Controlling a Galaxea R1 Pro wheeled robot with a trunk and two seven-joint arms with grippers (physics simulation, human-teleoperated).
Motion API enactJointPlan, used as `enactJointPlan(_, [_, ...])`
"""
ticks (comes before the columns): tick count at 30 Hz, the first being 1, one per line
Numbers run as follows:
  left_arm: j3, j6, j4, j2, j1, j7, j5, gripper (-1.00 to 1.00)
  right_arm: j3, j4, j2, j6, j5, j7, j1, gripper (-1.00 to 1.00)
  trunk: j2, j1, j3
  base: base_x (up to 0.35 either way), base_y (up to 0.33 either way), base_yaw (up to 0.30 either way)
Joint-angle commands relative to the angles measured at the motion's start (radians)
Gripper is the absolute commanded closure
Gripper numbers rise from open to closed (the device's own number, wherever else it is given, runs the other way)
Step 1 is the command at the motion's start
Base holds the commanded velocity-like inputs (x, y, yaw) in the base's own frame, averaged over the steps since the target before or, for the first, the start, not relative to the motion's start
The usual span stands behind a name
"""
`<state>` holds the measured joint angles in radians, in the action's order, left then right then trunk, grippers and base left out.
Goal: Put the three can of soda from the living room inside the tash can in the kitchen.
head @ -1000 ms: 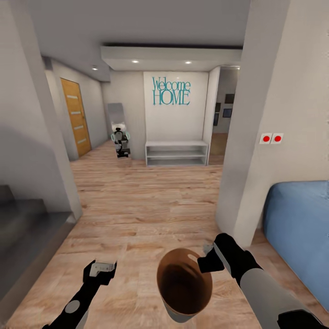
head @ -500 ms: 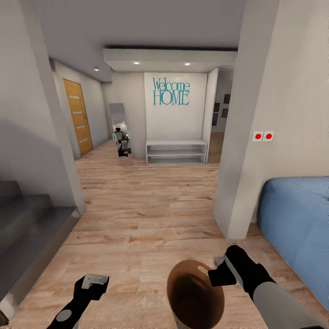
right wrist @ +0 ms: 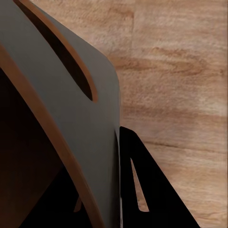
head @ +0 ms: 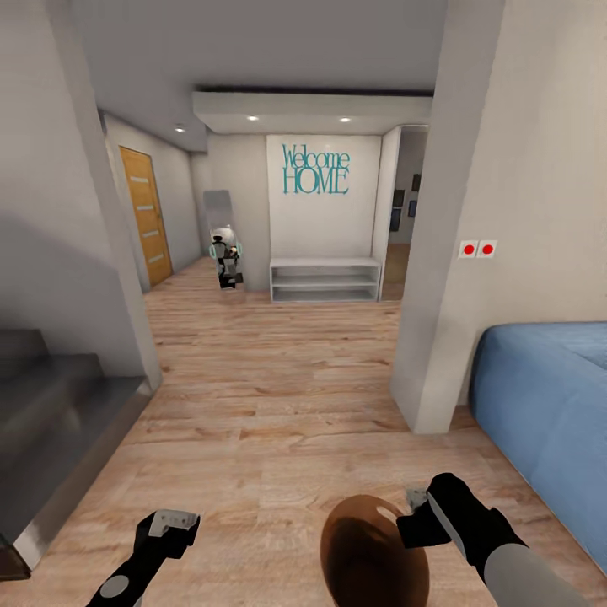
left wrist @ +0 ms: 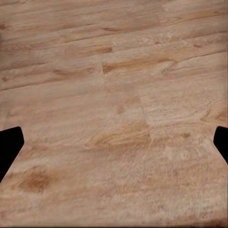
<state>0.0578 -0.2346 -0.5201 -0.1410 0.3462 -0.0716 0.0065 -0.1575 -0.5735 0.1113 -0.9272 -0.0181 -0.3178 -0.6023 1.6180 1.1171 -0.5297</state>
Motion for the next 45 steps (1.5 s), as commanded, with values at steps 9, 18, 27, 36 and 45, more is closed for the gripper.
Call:
enactJointPlan(9, [0.001,-0.001,0.0,0.001,-0.009,0.001,0.001,-1.0,0.001,0.0,-0.001,-0.001,0.021,-0.004,0.001,1.0,0.0,0.0,0.0,-0.083,0.0,0.0])
enactJointPlan(18, [0.001,-0.003,0.0,0.001,-0.015,0.001,0.001,-1.0,-0.004,0.0,-0.001,0.0,0.021,-0.003,0.006,1.0,0.0,0.0,0.0,-0.291,0.0,0.0])
enactJointPlan(27, [0.001,-0.003,0.0,0.001,-0.017,0.003,0.001,-1.0,-0.004,0.0,-0.003,0.001,0.02,-0.002,0.007,1.0,0.0,0.0,0.001,-0.32,0.0,-0.077])
enactJointPlan(36, [0.001,-0.003,0.0,0.001,-0.016,0.003,0.001,-1.0,-0.004,0.0,-0.004,0.001,0.021,-0.003,0.007,1.0,0.0,0.0,0.004,-0.097,0.0,-0.235])
enactJointPlan(45, [0.001,-0.003,0.0,0.001,-0.016,0.003,0.001,-1.0,-0.004,0.0,-0.009,0.001,0.021,-0.001,0.008,1.0,0.0,0.0,0.008,-0.004,0.0,-0.244])
